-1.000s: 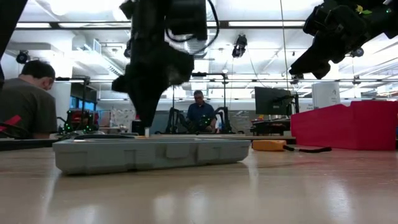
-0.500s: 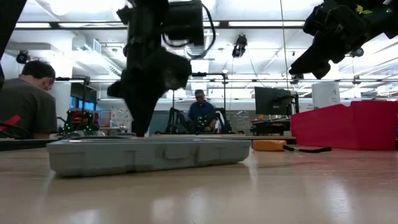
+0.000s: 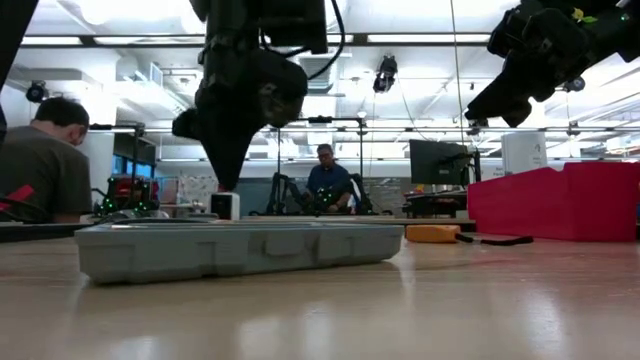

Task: Prefit tool cases
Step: Put the yellow pliers into the gray pre-fit tool case

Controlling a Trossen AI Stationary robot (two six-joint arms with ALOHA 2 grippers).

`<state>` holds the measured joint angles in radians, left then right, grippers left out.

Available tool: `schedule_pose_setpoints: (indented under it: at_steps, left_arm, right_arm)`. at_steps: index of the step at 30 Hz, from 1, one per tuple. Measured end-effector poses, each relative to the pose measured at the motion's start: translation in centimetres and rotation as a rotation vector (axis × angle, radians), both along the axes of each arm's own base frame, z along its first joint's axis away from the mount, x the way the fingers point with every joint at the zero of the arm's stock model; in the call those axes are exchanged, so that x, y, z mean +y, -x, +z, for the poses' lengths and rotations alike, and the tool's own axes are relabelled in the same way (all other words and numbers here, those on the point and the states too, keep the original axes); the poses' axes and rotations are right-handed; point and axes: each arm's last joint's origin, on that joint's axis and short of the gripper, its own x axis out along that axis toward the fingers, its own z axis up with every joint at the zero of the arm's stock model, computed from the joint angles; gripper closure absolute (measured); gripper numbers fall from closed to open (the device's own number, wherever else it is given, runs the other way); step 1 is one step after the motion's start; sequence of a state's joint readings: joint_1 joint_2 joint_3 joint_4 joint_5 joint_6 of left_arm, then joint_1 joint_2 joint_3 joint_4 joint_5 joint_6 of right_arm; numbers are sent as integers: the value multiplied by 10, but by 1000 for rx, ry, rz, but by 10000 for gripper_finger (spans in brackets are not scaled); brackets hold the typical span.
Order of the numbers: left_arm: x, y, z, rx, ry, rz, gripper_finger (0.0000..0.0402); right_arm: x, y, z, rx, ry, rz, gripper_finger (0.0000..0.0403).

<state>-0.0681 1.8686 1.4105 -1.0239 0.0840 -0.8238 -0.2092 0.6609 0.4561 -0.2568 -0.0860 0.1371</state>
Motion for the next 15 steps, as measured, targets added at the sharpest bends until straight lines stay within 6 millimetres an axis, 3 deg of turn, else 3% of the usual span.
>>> schedule_pose_setpoints:
  at_steps: [8,11,15]
  left_arm:
    - [-1,6,-50,-56,85,30,401]
    - [-2,11,-51,-22,98,37,401]
    - [-1,8,-37,-12,58,35,401]
  right_arm:
    - [0,0,0,-2,0,0,315]
    - [0,1,0,-2,0,0,311]
    - [0,1,1,-11,2,0,306]
